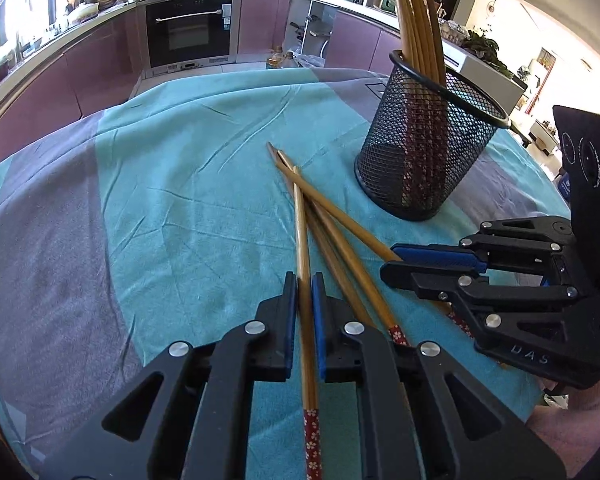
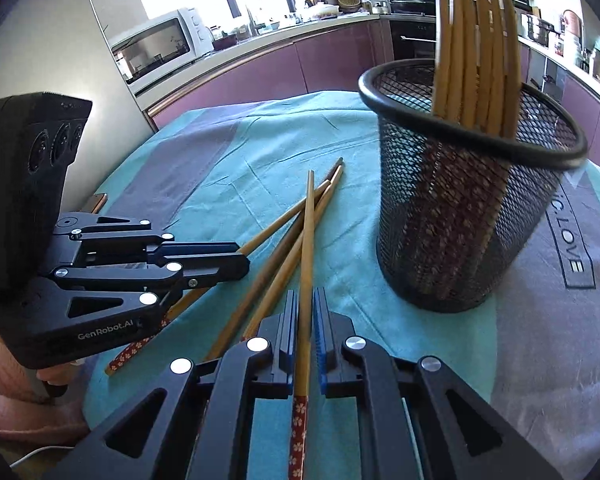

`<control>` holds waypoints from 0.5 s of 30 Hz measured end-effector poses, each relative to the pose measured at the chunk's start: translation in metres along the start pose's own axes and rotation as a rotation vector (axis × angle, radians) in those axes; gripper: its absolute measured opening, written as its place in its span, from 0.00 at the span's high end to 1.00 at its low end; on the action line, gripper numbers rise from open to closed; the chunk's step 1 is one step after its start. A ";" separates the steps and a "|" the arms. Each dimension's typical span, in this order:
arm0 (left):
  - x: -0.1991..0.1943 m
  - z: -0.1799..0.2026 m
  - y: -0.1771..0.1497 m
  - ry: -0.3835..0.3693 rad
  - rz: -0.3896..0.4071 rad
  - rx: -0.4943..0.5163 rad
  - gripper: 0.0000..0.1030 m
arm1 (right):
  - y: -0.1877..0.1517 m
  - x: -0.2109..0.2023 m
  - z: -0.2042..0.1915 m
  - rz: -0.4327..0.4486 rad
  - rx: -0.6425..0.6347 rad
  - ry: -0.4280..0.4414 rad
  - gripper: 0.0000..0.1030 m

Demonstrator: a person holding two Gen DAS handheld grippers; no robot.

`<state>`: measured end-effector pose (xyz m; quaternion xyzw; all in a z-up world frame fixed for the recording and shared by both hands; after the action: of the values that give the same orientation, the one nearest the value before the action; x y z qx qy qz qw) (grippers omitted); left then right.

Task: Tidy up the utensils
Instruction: 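Lift both held chopsticks upright toward the mesh cup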

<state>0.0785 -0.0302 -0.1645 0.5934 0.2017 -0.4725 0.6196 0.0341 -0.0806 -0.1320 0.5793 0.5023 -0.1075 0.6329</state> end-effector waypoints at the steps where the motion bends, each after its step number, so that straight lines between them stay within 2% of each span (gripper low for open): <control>1: 0.001 -0.001 0.002 -0.001 -0.001 -0.010 0.92 | 0.001 0.000 0.000 0.001 0.000 0.002 0.93; 7: -0.005 0.000 0.006 -0.007 0.018 -0.027 0.93 | 0.007 -0.016 -0.002 0.055 -0.012 0.011 0.95; 15: -0.051 0.006 0.020 -0.070 0.116 -0.005 0.93 | 0.017 -0.065 0.005 0.182 -0.016 -0.003 0.94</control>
<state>0.0692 -0.0211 -0.1106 0.5858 0.1462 -0.4557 0.6541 0.0180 -0.1082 -0.0722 0.6172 0.4476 -0.0463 0.6454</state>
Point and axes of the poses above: each gripper's, at about its wrist camera, not at the fingertips, and x roughly the way its jaws point, z to its right, y to its top, the point moved 5 cm from there along x, roughly the way its jaws point, and after that the axes turned 6 degrees about -x, right-handed, at the moved point
